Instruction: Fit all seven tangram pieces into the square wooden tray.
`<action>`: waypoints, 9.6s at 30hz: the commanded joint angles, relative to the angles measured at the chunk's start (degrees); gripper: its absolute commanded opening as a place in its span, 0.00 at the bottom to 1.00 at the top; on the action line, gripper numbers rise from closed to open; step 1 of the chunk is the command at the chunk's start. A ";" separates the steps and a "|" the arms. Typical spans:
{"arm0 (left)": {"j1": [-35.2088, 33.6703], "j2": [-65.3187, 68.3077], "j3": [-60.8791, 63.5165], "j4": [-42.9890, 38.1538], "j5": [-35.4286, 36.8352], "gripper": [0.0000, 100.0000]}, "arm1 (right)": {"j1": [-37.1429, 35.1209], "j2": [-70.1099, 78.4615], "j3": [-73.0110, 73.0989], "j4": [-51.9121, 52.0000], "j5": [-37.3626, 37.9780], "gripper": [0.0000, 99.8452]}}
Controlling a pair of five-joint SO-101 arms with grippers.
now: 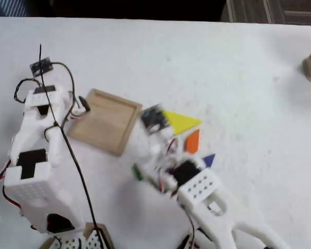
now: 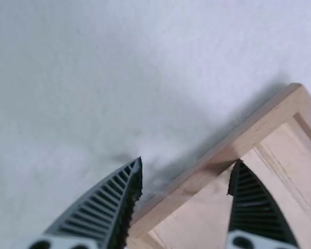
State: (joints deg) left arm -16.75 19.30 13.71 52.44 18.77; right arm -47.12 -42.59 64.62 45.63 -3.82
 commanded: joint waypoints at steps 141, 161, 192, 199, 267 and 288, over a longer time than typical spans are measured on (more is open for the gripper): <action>12.79 -28.70 30.86 -26.99 -9.93 0.02 | 30.81 75.38 -75.52 11.30 12.31 0.10; 12.79 -28.70 31.30 -27.43 -9.93 0.02 | 41.54 43.65 -45.27 14.46 15.47 0.10; 12.79 -28.79 31.30 -27.43 -9.93 0.02 | 33.63 -7.60 -1.58 25.89 44.57 0.02; 12.79 -28.79 31.30 -27.43 -9.93 0.02 | 32.22 13.32 -3.78 23.69 45.27 0.02; 12.79 -28.70 31.65 -27.43 -10.02 0.02 | 58.68 51.65 -46.77 13.32 26.90 0.07; 12.79 -28.70 31.65 -27.43 -10.02 0.02 | 52.53 19.91 -15.03 12.18 7.21 0.20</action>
State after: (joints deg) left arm -3.38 -9.19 45.63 26.51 8.84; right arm 6.51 -19.74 48.09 61.36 11.47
